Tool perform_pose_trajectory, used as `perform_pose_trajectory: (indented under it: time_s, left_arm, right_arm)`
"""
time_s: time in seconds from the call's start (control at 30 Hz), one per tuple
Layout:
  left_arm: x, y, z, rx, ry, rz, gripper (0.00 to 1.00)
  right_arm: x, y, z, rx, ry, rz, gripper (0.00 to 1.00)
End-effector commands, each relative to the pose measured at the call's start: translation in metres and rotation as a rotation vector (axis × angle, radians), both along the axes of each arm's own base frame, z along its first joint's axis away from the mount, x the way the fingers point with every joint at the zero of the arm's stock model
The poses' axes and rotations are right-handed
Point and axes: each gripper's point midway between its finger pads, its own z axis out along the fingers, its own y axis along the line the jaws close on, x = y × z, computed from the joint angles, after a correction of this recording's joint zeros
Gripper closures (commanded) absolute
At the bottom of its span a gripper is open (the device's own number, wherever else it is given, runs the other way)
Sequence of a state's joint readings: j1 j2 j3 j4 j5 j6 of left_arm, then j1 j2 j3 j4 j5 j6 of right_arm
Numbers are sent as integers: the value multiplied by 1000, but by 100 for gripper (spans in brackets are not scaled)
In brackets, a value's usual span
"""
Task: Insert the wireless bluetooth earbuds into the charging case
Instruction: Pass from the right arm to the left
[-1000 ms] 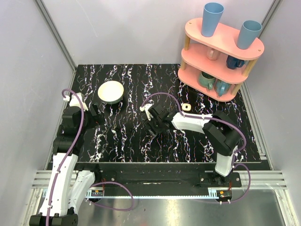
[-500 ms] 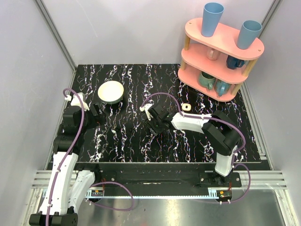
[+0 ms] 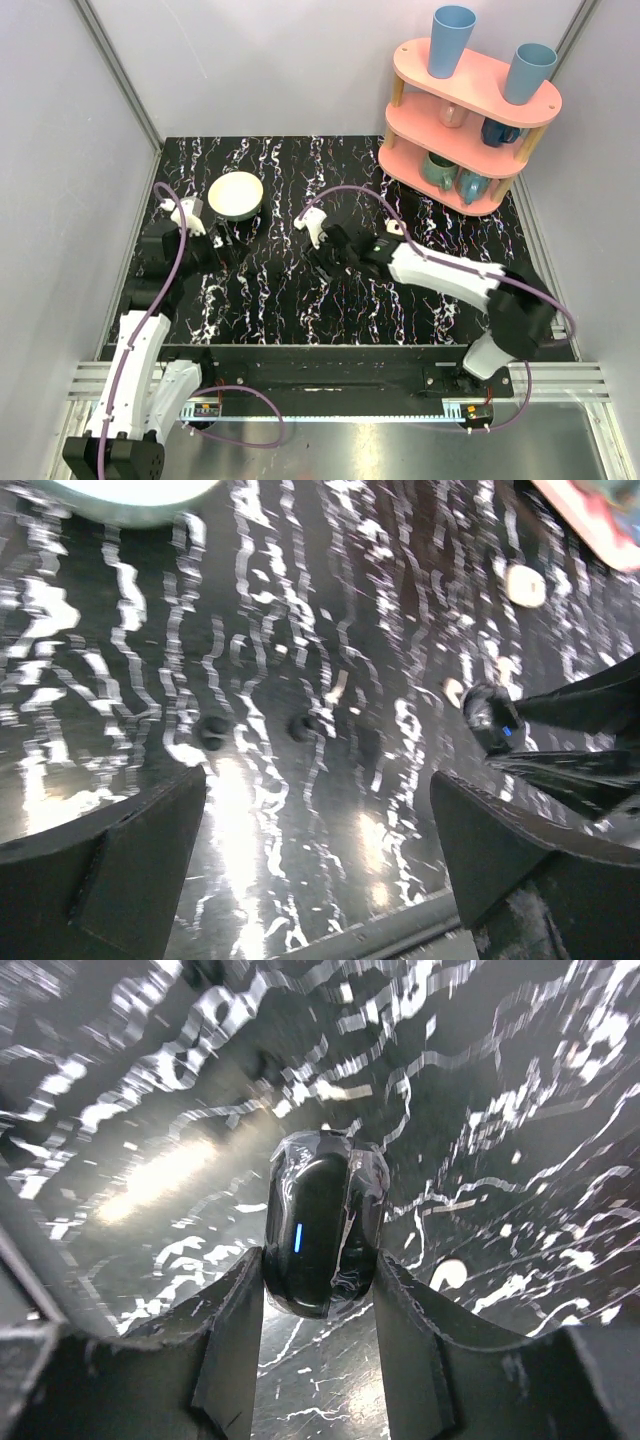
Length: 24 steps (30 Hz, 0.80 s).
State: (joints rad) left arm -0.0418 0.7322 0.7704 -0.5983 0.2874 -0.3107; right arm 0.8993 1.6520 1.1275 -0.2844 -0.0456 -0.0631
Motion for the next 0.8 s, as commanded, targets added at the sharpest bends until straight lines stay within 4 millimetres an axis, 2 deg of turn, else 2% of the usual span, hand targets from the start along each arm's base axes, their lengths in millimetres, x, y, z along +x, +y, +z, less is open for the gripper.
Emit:
perform_pose_trajectory:
  time_s: [0.0, 0.03, 0.1, 0.13, 0.2, 0.23, 0.3, 0.33, 0.4, 0.53, 0.77]
  left_arm:
    - [-7, -54, 13, -246, -59, -250, 1]
    - [-15, -66, 17, -309, -62, -324, 1]
    - [-16, -77, 23, -396, -85, -371, 1]
    - [-21, -83, 26, -427, -89, -414, 1]
    - [-21, -86, 33, -444, -106, -440, 1]
    - [-24, -88, 37, -448, -111, -466, 1]
    - [-25, -90, 46, -449, -127, -500, 1]
    - [-28, -92, 49, -455, -130, -528, 1]
    - [-33, -97, 54, -451, -150, -581, 1]
    - [-47, -110, 57, -455, -135, -715, 1]
    - [-49, -132, 48, -417, -79, -754, 3]
  right_arm:
    - [-16, 17, 96, 169, -200, 123, 90]
    - [-21, 15, 98, 162, -209, 142, 90]
    - [-26, 12, 107, 159, -252, 173, 91]
    - [-33, 11, 103, 151, -261, 198, 91]
    - [-35, 9, 117, 185, -326, 202, 94]
    - [-38, 6, 112, 181, -330, 209, 95]
    - [-41, 5, 124, 209, -392, 217, 95]
    - [-44, 2, 123, 211, -411, 232, 96]
    - [-40, 0, 133, 200, -517, 217, 96]
    - [-41, -5, 140, 171, -632, 250, 97]
    - [-36, -7, 156, 170, -737, 253, 100]
